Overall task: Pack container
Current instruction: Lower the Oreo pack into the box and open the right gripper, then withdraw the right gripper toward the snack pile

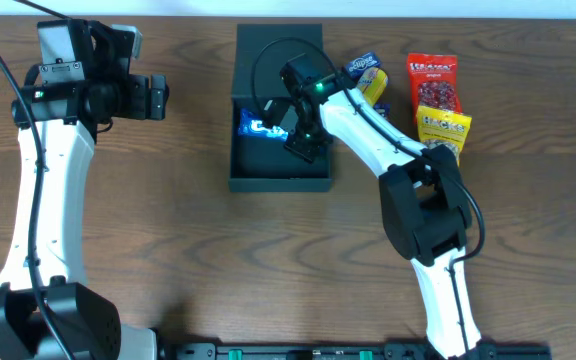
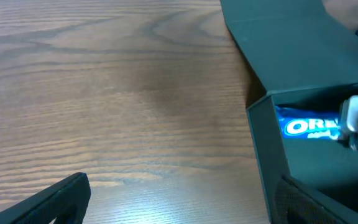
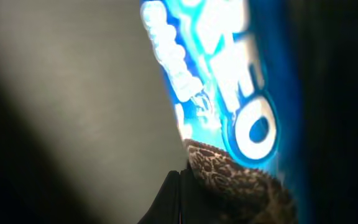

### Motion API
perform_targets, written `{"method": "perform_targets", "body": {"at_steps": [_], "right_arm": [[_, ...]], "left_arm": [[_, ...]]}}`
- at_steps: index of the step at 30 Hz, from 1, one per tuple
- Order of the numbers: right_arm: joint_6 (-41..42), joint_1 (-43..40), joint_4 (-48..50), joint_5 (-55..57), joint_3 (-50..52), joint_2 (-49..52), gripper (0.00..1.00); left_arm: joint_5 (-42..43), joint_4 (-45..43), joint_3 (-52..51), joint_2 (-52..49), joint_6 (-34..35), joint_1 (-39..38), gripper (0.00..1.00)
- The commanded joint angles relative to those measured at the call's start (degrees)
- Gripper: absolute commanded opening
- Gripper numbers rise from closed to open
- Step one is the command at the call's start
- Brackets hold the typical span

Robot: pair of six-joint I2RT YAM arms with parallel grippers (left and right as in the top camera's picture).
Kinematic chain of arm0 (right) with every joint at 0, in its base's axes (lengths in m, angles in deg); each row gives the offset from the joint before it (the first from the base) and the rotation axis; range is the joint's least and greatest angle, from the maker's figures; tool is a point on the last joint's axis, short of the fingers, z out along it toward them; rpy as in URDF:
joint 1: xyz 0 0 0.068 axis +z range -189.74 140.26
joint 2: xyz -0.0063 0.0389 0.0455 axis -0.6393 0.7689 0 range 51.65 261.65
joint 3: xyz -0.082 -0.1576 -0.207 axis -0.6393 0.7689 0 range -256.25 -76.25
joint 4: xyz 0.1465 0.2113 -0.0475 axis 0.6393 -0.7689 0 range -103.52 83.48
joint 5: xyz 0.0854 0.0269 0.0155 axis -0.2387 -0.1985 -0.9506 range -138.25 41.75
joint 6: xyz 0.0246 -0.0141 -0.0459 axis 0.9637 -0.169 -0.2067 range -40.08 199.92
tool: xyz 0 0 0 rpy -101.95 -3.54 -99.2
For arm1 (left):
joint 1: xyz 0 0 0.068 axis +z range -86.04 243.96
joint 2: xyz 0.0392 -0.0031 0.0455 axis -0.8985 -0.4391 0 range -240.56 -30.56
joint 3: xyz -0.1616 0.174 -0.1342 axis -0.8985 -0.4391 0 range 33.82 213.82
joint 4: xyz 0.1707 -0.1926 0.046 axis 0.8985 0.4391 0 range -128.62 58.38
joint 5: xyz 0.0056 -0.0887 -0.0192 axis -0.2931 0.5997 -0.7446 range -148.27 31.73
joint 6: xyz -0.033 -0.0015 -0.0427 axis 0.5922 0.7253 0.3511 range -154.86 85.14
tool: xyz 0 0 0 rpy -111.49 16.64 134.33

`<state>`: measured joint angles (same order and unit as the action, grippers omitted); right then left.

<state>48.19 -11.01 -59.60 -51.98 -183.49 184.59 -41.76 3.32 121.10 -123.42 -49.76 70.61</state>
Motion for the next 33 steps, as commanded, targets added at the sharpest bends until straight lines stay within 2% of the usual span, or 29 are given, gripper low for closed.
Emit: {"method": "perform_targets", "body": {"at_steps": [1, 6, 12, 17, 20, 27, 33], "right_arm": [[5.55, -0.15, 1.73, 7.26, 0.17, -1.57, 0.01], [8.15, -0.15, 4.96, 9.70, 0.17, -1.57, 0.01], [8.15, 0.20, 3.78, 9.33, 0.07, -1.62, 0.01], [8.37, 1.27, 1.11, 1.25, -1.97, -4.79, 0.01], [11.39, 1.03, 1.84, 0.33, -2.97, -8.72, 0.01], [16.79, -3.74, 4.24, 0.26, -2.97, -17.66, 0.01], [23.34, -11.04, -1.05, -1.07, -2.36, -17.51, 0.01]], "left_arm": [[1.14, 0.02, 0.57, -0.57, -0.33, 0.17, 0.95], [1.14, 0.02, 0.57, -0.57, -0.33, 0.17, 0.95], [1.14, 0.04, 0.57, -0.57, -0.33, 0.17, 0.95], [1.14, 0.04, 0.57, -0.57, -0.33, 0.17, 0.95], [1.14, 0.04, 0.57, -0.59, -0.33, 0.17, 0.95], [1.20, 0.33, 0.57, -0.59, -0.28, 0.17, 0.95], [5.27, 0.50, -0.31, -1.05, -0.11, 0.07, 0.95]]}}
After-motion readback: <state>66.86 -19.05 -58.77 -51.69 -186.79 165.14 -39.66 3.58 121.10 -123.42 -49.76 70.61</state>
